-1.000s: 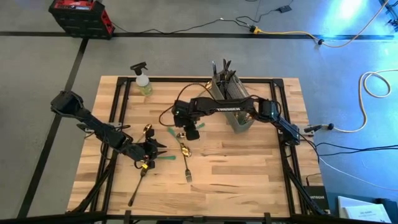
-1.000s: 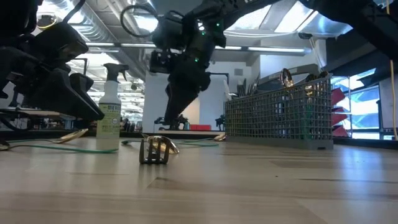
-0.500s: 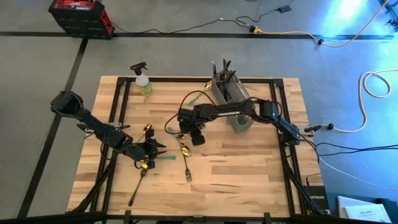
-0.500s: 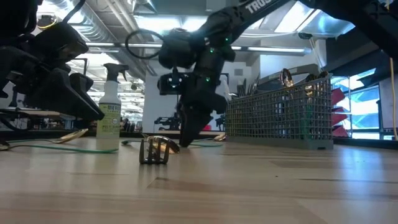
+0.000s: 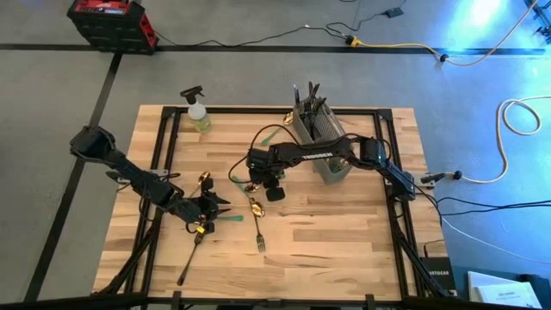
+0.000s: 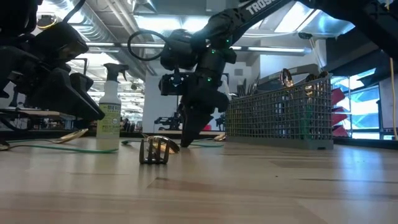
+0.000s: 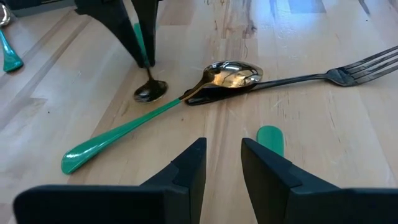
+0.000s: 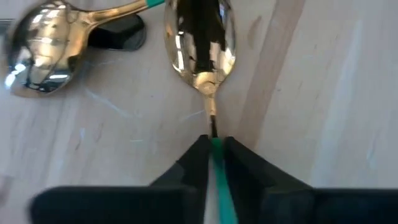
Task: Sort silverware
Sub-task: Put the green spoon into the silverware basket
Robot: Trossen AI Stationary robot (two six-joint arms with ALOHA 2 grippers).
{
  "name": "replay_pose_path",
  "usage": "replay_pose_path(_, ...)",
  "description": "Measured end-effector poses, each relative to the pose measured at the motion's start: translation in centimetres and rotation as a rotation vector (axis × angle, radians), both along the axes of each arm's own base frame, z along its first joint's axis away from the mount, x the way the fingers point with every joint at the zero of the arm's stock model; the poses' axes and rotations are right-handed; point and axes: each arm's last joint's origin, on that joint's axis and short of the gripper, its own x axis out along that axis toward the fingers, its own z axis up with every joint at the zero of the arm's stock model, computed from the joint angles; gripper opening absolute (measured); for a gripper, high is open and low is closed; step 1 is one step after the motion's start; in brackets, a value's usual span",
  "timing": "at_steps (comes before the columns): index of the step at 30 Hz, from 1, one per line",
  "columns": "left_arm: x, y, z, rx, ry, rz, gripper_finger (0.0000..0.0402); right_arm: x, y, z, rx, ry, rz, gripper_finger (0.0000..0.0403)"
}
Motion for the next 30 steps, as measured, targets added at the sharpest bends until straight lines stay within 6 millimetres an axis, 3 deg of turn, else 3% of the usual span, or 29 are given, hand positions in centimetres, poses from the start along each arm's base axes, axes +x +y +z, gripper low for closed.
replay_pose_path(5,0.0,0.0,0.0,0.001,0.001,0.0,0.0086,-1.2,0.4,1.9,0.043,0.054,-0.017,0.0013)
replay_pose_path(13,0.0,0.0,0.0,0.0,0.001,0.0,0.0086,-4.1,2.9,8.8,0.004,0.067,-0.009,0.0004)
replay_pose_path(24,0.0,0.0,0.0,-0.002,0.0,0.001,0.0086,-9.6,10.0,19.4,0.0,-0.187,0.194,0.0001)
replay_pose_path(30,0.0,0.0,0.0,-0.002,0.0,0.002,0.0086,-13.4,11.5,21.7,0.058,-0.345,0.299,0.0)
